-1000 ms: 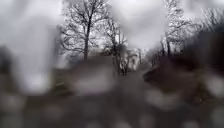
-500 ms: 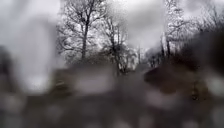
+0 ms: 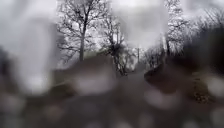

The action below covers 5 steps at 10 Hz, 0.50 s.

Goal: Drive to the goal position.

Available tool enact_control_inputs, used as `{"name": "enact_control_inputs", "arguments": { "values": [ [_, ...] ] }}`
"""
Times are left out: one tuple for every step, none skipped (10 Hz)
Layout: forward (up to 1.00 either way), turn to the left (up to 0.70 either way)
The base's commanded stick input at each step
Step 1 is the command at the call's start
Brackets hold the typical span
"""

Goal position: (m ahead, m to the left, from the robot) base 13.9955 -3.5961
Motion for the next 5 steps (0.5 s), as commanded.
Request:
{"name": "enact_control_inputs", "arguments": {
  "values": [
    [0.85, 0.0],
    [0.85, 0.0],
    [0.85, 0.0],
    [0.85, 0.0],
    [0.85, 0.0]
  ]
}}
